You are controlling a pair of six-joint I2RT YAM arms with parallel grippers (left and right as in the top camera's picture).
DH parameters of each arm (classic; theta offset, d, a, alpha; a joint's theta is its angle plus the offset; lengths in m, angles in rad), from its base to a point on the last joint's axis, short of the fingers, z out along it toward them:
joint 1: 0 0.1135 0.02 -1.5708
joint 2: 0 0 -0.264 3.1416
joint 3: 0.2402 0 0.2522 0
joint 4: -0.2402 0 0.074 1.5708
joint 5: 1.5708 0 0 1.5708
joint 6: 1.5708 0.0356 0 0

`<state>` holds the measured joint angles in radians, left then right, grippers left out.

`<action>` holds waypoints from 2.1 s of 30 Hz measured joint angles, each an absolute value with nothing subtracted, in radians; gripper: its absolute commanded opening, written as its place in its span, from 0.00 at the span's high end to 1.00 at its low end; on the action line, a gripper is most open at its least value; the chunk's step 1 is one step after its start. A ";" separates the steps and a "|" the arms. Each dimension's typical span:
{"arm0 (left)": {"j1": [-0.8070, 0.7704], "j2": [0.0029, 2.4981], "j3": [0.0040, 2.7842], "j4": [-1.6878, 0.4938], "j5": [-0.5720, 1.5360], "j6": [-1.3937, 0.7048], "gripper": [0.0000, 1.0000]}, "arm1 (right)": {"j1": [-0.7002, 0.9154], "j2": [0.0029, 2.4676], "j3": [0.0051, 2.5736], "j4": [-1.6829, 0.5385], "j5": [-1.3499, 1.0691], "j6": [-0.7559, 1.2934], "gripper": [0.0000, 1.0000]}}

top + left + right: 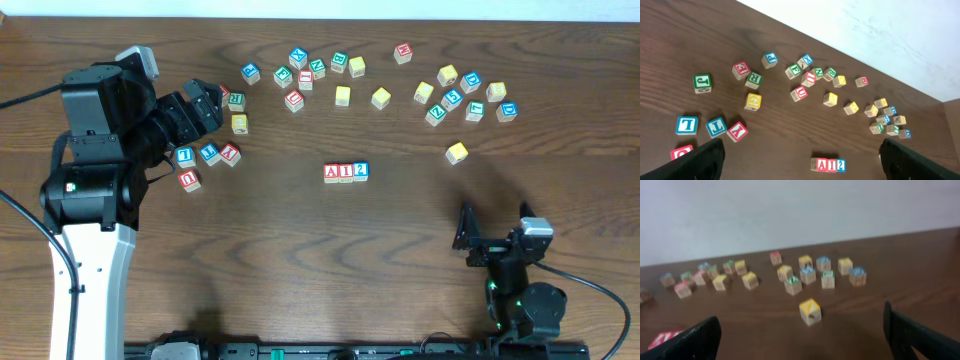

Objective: Spell out AI2

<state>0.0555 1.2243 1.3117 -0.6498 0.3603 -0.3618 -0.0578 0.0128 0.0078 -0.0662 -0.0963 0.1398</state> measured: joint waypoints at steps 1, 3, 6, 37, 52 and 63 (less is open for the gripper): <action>0.056 1.224 1.312 -0.650 0.360 -0.362 0.02 | -0.058 0.012 0.008 -0.066 -0.097 0.140 0.01; 0.056 1.224 1.312 -0.650 0.360 -0.362 0.02 | -0.058 0.012 0.008 -0.065 -0.098 0.140 0.01; 0.056 1.224 1.312 -0.650 0.360 -0.362 0.02 | -0.058 0.012 0.008 -0.065 -0.098 0.140 0.01; 0.056 1.167 1.266 -0.604 0.272 -0.260 0.02 | -0.058 0.012 0.008 -0.065 -0.098 0.140 0.01; 0.083 0.548 0.451 -0.045 0.148 0.038 0.02 | -0.058 0.012 0.008 -0.065 -0.098 0.140 0.01; 0.097 0.212 0.120 0.049 0.075 0.080 0.02 | -0.058 0.012 0.008 -0.065 -0.098 0.140 0.01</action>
<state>0.0975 0.2115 0.1196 0.0486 0.0750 0.0803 -0.0578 0.0120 0.0078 -0.0647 -0.0982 0.1398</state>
